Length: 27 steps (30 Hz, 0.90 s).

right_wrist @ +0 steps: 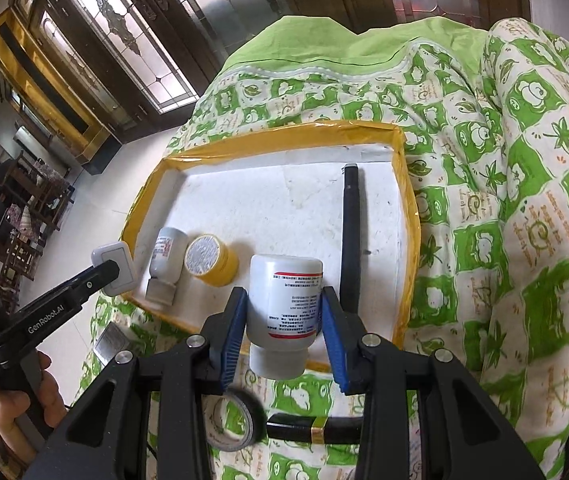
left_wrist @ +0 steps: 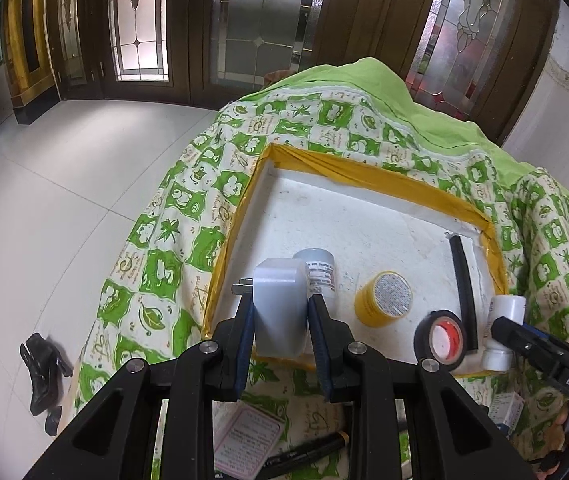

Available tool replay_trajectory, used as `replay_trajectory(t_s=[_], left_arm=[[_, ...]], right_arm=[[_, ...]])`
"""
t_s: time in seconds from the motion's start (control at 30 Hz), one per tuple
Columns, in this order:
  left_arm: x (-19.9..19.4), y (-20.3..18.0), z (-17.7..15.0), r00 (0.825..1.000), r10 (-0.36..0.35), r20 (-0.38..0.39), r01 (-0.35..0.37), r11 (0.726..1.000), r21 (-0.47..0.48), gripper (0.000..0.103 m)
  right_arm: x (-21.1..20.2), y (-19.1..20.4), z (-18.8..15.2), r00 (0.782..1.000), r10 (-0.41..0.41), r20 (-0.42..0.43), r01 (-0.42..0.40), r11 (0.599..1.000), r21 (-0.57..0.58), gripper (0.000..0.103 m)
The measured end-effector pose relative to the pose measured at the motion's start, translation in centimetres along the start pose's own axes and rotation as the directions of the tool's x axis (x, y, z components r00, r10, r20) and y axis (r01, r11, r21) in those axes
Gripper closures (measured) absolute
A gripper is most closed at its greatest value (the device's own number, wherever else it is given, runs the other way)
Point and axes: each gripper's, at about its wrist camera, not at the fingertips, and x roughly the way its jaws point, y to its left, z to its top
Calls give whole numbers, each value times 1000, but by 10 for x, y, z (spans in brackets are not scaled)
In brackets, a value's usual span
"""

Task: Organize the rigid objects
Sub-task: 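Carry the bottle and white box into the tray and open both tools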

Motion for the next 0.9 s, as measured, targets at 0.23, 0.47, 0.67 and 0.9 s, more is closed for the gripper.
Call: replay_trajectory(t_s=[0.23, 0.47, 0.67, 0.9], left_arm=[[15, 3, 3, 1000, 11, -20, -11, 1000, -5, 76], [29, 8, 2, 999, 21, -37, -22, 1000, -6, 76], [36, 7, 6, 999, 17, -35, -17, 1000, -1, 76], [42, 6, 7, 999, 22, -37, -22, 1000, 4, 78]], right_arm=[[4, -9, 23, 1000, -3, 19, 2, 999, 35, 67], [20, -24, 51, 1000, -20, 9, 20, 998, 59, 67], [42, -25, 55, 1000, -10, -28, 11, 998, 56, 67], [66, -16, 54, 997, -27, -66, 28, 1000, 4, 67]])
